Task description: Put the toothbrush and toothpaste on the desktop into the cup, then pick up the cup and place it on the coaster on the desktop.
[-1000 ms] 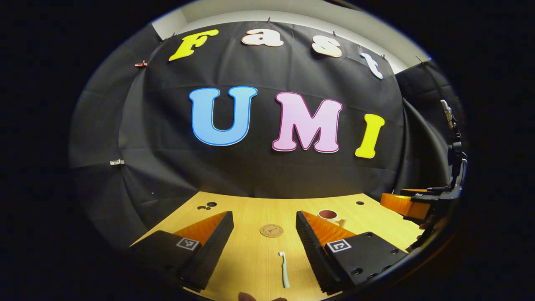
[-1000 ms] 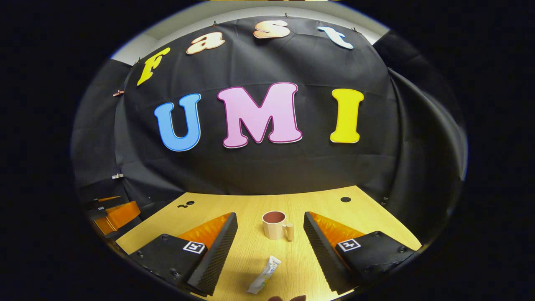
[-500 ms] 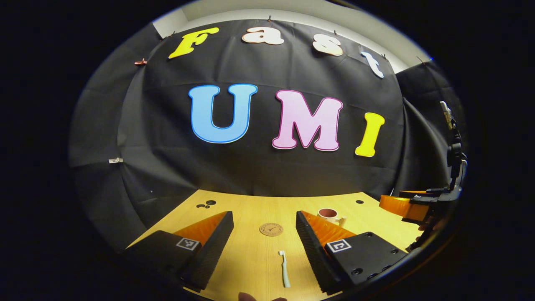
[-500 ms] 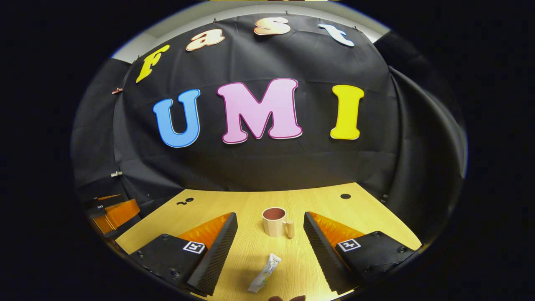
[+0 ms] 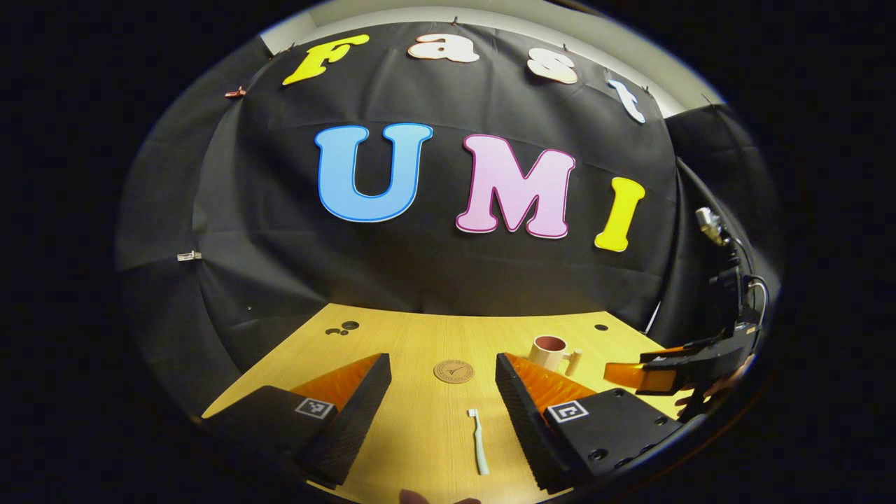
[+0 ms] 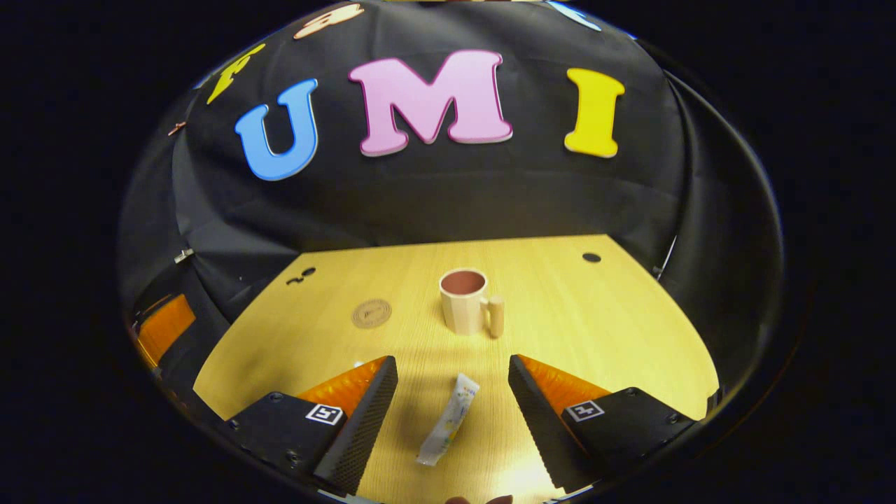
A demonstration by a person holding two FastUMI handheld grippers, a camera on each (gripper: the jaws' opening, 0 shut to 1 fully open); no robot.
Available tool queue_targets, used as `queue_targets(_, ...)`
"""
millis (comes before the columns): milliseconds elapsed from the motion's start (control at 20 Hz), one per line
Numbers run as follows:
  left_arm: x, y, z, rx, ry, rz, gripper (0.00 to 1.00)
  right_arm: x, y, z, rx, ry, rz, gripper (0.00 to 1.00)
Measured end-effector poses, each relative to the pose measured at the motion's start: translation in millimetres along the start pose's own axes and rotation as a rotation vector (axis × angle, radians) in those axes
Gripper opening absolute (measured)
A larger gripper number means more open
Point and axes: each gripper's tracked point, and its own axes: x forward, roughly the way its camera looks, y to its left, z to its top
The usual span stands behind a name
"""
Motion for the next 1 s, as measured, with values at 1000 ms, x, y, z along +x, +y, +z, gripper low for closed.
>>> queue_targets(1000, 27.2, 36.8, -32.2, 0.021, 0.080, 0.039, 0.95, 101.1, -22.2, -125.6, -0.003, 0.516, -0.149, 0.72)
